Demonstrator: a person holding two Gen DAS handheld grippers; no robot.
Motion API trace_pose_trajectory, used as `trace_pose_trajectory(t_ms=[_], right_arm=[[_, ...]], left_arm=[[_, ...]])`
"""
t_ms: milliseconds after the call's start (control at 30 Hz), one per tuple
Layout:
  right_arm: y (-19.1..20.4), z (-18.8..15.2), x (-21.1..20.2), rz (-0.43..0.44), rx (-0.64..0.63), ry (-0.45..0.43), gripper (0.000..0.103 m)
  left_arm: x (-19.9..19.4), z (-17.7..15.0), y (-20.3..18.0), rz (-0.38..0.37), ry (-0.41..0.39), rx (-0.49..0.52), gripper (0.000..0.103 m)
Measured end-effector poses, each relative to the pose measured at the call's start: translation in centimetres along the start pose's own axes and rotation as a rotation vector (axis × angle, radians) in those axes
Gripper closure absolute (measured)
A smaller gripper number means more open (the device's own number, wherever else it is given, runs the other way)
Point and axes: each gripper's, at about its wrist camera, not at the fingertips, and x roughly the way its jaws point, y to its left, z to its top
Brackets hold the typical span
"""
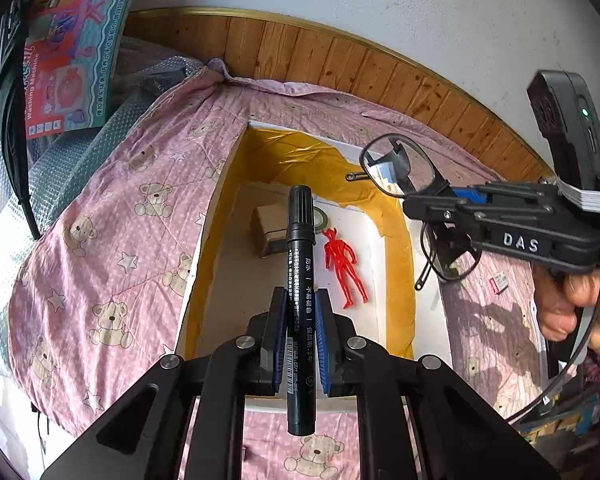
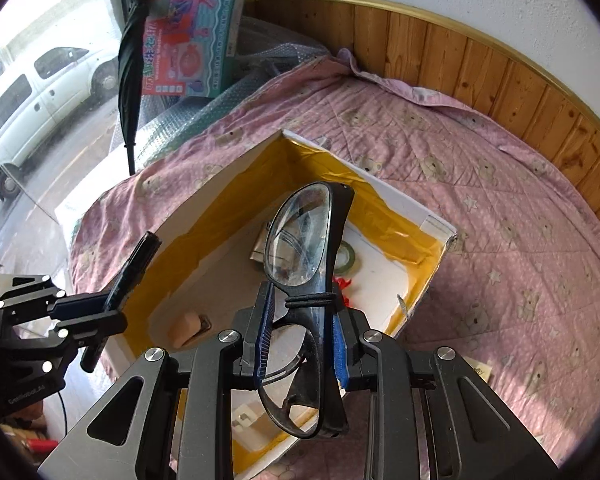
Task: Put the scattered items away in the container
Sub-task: 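Carry the black marker and black glasses with both tools toward the box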
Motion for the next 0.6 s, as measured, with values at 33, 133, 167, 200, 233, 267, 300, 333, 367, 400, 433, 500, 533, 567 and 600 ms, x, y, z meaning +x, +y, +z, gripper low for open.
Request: trace_pose_trajectory(t_ms=[33,133,167,200,233,267,300,333,367,400,433,500,533,567,600], right_arm=[[-0.5,0.6,0.7,-0.007,0.012,0.015,0.076],[-1.7,1.7,2.8,-0.006,0.03,0.071,0.076],[-1.8,1.9,3.5,0.003,0.021,0.096,0.076],[-1.9,2.0,4.1,0.01,0.015,0.115,0.076],[-2.0,2.1,4.7,0.012,0.009,0.132,0.076],[-2.1,2.2,5.2,0.022,0.009,0.148,0.076],[-2.4,2.4,5.5,0.038,0.03,0.157,0.076],[-2.5,2.5,5.9,0.057,0.051,0.168,0.076],[-2.4,2.5,6.2,0.076,0.064,0.176,0.076],[-2.2,2.4,6.6,0.09,0.078,0.185,0.076],[-2.0,2.4,7.1,0.104,0.095,0.203,0.076],[-0.8,2.3,7.9,0.123,0.051,0.23,0.076],[-0.1,2.2,8.0,0.122,-0.001,0.229,0.076],[0.7,2.2,8.1,0.156,-0.075,0.242,0.076],[1.6,2.0,8.2,0.225,-0.15,0.262,0.076]], left_arm=[[0.2,0.3,-0.3,0.001,0.009,0.025,0.089],[1.0,1.2,-1.5,0.017,0.033,0.116,0.089],[1.3,1.5,-1.8,0.024,0.042,0.143,0.089],[1.7,1.7,-1.9,0.03,0.054,0.163,0.089],[2.1,2.0,-1.9,0.037,0.065,0.179,0.089],[2.5,2.2,-1.9,0.038,0.081,0.194,0.089],[2.9,2.4,-1.8,0.041,0.093,0.199,0.089],[3.3,2.6,-1.6,0.046,0.104,0.206,0.089],[3.5,2.8,-1.4,0.052,0.112,0.206,0.089],[3.8,2.9,-1.0,0.055,0.119,0.199,0.089],[3.9,3.0,-0.7,0.055,0.125,0.188,0.089],[4.0,3.1,-0.2,0.057,0.129,0.174,0.089],[3.9,3.2,0.0,0.061,0.126,0.169,0.089],[3.7,3.2,0.1,0.061,0.123,0.163,0.089],[3.5,3.3,0.3,0.06,0.119,0.157,0.089]])
